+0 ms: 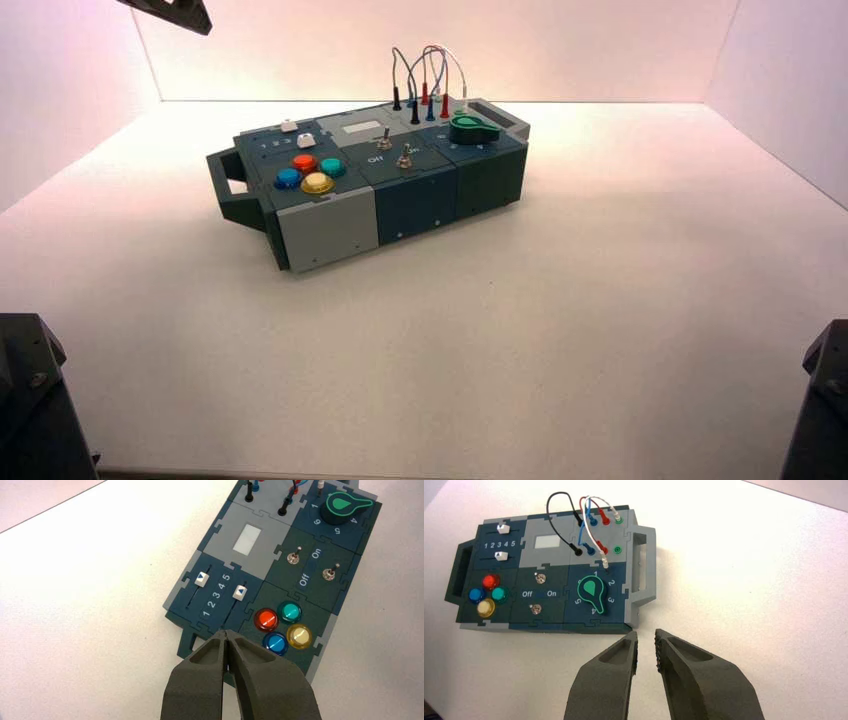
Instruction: Insert the white wire.
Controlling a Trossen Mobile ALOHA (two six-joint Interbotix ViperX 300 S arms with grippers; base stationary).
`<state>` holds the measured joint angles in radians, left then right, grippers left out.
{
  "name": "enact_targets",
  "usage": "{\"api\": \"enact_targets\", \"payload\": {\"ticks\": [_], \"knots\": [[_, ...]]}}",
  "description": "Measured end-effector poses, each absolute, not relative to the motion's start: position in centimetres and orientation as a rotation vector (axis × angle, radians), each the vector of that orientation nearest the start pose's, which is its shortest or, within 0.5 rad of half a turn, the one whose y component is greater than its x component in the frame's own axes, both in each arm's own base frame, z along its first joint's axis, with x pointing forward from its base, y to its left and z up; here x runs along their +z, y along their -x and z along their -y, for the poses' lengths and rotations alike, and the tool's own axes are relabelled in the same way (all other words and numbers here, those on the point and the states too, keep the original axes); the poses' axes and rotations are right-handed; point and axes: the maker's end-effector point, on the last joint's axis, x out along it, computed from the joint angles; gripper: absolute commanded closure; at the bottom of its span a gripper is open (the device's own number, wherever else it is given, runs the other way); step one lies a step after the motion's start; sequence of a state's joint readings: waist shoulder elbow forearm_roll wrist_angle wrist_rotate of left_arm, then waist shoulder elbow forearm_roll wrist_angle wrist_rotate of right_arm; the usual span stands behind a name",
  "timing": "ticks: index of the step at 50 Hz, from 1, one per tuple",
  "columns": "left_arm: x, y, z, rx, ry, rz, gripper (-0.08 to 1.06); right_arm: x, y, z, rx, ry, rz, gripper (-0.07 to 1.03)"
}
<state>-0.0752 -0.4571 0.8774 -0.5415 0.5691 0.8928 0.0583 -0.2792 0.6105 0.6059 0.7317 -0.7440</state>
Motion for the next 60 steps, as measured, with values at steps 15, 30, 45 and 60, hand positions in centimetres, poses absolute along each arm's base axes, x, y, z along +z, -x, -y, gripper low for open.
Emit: {"api": "enact_targets", "payload": {"ticks": [15, 30, 45, 60], "knots": [[16.1, -28.8, 7.9, -0.542, -0.284, -0.850, 1.01, 20.9, -34.1, -10.3, 0.579, 0.108, -0.869, 0.62], [17.1, -27.0, 9.8, -0.652, -0.205, -0.970, 1.01, 24.1, -33.5, -11.2, 0.636, 0.124, -0.842, 0.55], [18.0, -26.6, 10.9, -0.715, -0.224, -0.980, 1.01, 24.2, -33.5, -11.9, 0.675, 0.155, -0.904, 0.54], [16.4, -27.6, 12.4, -0.744, -0.174, -1.022, 1.01, 21.8, -35.0, -13.6, 0.589, 0.336, -1.013, 0.54]]}}
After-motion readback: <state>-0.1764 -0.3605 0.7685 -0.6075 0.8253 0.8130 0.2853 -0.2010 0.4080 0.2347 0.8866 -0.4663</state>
